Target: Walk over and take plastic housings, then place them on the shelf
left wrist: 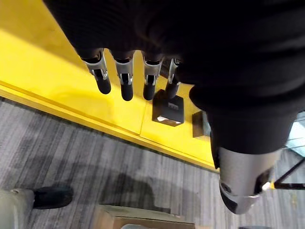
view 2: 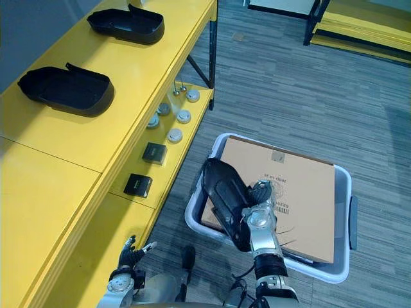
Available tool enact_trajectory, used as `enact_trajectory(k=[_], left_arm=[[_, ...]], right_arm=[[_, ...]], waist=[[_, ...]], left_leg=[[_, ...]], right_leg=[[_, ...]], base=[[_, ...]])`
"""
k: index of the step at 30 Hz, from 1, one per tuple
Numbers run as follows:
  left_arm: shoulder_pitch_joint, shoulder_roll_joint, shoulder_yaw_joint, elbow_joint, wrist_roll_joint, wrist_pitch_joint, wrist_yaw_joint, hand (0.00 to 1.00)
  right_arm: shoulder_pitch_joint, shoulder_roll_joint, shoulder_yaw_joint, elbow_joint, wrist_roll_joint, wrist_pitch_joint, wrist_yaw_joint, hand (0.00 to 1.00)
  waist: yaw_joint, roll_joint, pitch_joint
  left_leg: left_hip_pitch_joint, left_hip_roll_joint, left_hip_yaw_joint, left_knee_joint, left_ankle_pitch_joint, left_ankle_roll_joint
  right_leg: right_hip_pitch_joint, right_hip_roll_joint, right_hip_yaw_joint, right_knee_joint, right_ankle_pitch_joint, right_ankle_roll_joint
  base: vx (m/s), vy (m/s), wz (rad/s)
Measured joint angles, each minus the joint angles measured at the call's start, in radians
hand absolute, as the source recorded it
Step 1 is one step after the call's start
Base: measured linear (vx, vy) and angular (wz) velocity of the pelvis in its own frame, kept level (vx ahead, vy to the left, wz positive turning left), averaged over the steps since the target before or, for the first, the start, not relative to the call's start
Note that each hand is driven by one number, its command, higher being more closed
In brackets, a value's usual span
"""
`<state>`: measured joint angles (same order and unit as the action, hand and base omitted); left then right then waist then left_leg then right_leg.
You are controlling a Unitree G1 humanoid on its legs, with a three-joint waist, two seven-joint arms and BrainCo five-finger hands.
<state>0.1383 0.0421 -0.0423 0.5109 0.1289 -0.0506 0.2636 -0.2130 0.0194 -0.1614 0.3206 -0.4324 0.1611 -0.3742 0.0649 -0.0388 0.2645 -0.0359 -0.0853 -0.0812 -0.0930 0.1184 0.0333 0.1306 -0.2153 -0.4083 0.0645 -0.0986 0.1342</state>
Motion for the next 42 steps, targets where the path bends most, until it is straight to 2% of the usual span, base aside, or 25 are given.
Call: enact_trajectory(k=[3, 7, 11, 13, 16, 18, 23, 25, 29, 32, 35, 36, 38, 42], left_arm=[[0.000, -0.003, -0.047, -0.103, 0.000, -0.004, 0.000, 0.00], [0.000, -0.022, -0.067, -0.263, -0.002, -0.010, 0.005, 0.00], [-0.012, -0.031, -0.090, -0.457, -0.003, -0.039, 0.045, 0.00], [-0.019, -0.031, -0.109, -0.520, -0.003, -0.048, 0.068, 0.00], [-0.053, -0.031, -0.141, -0.586, -0.002, -0.057, 0.087, 0.00], [-0.074, -0.032, -0.161, -0.602, 0.000, -0.069, 0.098, 0.00], [-0.119, -0.031, -0.212, -0.602, 0.011, -0.070, 0.127, 0.00], [-0.152, -0.030, -0.249, -0.601, 0.034, -0.070, 0.135, 0.00], [-0.228, -0.028, -0.315, -0.597, 0.072, -0.068, 0.152, 0.00], [-0.287, -0.031, -0.342, -0.574, 0.114, -0.056, 0.169, 0.00], [-0.329, -0.028, -0.343, -0.545, 0.161, -0.025, 0.200, 0.00], [-0.339, -0.028, -0.343, -0.540, 0.167, -0.017, 0.206, 1.00], [-0.351, -0.027, -0.343, -0.539, 0.197, 0.005, 0.224, 1.00], [-0.356, -0.016, -0.343, -0.536, 0.198, 0.008, 0.227, 1.00]], right_arm=[[0.017, -0.004, -0.020, -0.092, 0.000, -0.007, -0.041, 1.00], [0.022, -0.003, -0.022, -0.196, 0.000, -0.028, -0.086, 1.00], [0.026, 0.001, -0.006, -0.312, 0.000, -0.038, -0.128, 1.00], [0.026, 0.002, 0.020, -0.352, 0.000, -0.048, -0.137, 1.00], [0.025, 0.013, 0.043, -0.410, 0.000, -0.064, -0.152, 1.00], [0.025, 0.014, 0.064, -0.444, 0.000, -0.073, -0.155, 1.00], [0.020, 0.026, 0.159, -0.528, -0.001, -0.085, -0.173, 1.00], [0.007, 0.032, 0.225, -0.565, -0.001, -0.116, -0.173, 1.00], [-0.022, 0.036, 0.326, -0.612, -0.001, -0.144, -0.173, 1.00], [-0.043, 0.038, 0.419, -0.632, 0.001, -0.172, -0.174, 1.00], [-0.046, 0.038, 0.443, -0.665, 0.022, -0.196, -0.173, 1.00], [-0.046, 0.038, 0.447, -0.675, 0.030, -0.202, -0.174, 1.00], [-0.046, 0.038, 0.456, -0.689, 0.051, -0.216, -0.171, 1.00], [-0.018, 0.030, 0.458, -0.689, 0.089, -0.234, -0.163, 1.00]], waist=[[-0.002, 0.000, 0.000], [-0.027, -0.001, -0.001], [-0.036, -0.001, -0.002], [-0.051, -0.001, -0.003], [-0.052, -0.001, -0.004], [-0.052, -0.001, -0.010], [-0.055, -0.002, -0.070], [-0.057, -0.002, -0.083], [-0.068, -0.002, -0.085], [-0.080, -0.009, -0.103], [-0.082, -0.015, -0.120], [-0.083, -0.015, -0.121], [-0.093, -0.016, -0.121], [-0.107, -0.019, -0.138]], left_leg=[[0.000, 0.000, -0.002, 0.000, 0.000, 0.000], [0.000, -0.003, -0.012, 0.006, 0.001, 0.002], [0.000, -0.004, -0.015, 0.018, 0.004, 0.006], [0.000, -0.005, -0.020, 0.022, 0.004, 0.006], [0.000, -0.004, -0.020, 0.024, 0.004, 0.006], [0.001, -0.004, -0.016, 0.025, 0.004, 0.006], [0.001, -0.002, -0.008, 0.024, 0.004, 0.006], [0.007, 0.001, 0.002, 0.024, 0.004, 0.006], [0.015, 0.003, 0.011, 0.022, 0.004, 0.006], [0.017, 0.005, 0.028, 0.019, 0.004, 0.006], [0.018, 0.005, 0.039, 0.017, 0.004, 0.006], [0.020, 0.005, 0.042, 0.017, 0.004, 0.006], [0.021, 0.007, 0.051, 0.013, 0.004, 0.007], [0.021, 0.008, 0.059, 0.003, 0.007, 0.010]], right_leg=[[0.001, 0.001, 0.000, 0.000, 0.000, 0.000], [0.003, -0.001, -0.003, 0.002, 0.000, 0.000], [0.006, 0.000, -0.006, 0.002, 0.000, 0.000], [0.008, 0.000, -0.011, 0.002, 0.000, 0.000], [0.009, 0.001, -0.011, 0.001, 0.000, 0.000], [0.008, 0.001, -0.006, 0.001, 0.000, 0.000], [0.006, 0.002, 0.001, -0.002, 0.000, 0.000], [0.007, 0.003, 0.006, -0.002, 0.000, 0.000], [0.006, 0.003, 0.021, 0.000, 0.000, 0.000], [0.001, 0.003, 0.035, -0.004, 0.008, -0.001], [0.001, 0.004, 0.046, -0.017, 0.016, 0.000], [0.001, 0.004, 0.052, -0.017, 0.017, -0.001], [-0.004, 0.004, 0.056, -0.017, 0.019, 0.000], [-0.014, 0.004, 0.067, -0.017, 0.021, 0.000]], base=[[-0.01, -0.007, 0.01], [0.00, -0.003, 0.01], [0.00, -0.012, 0.03], [0.00, -0.023, 0.07], [0.00, 0.000, 0.00], [-0.02, -0.010, -0.06], [0.00, -0.006, -0.04], [-0.03, -0.014, -0.12], [-0.04, 0.003, -0.11], [-0.01, 0.014, -0.13], [0.03, 0.011, -0.11], [0.01, 0.008, -0.08], [0.00, 0.007, -0.11], [0.02, 0.004, -0.09]])
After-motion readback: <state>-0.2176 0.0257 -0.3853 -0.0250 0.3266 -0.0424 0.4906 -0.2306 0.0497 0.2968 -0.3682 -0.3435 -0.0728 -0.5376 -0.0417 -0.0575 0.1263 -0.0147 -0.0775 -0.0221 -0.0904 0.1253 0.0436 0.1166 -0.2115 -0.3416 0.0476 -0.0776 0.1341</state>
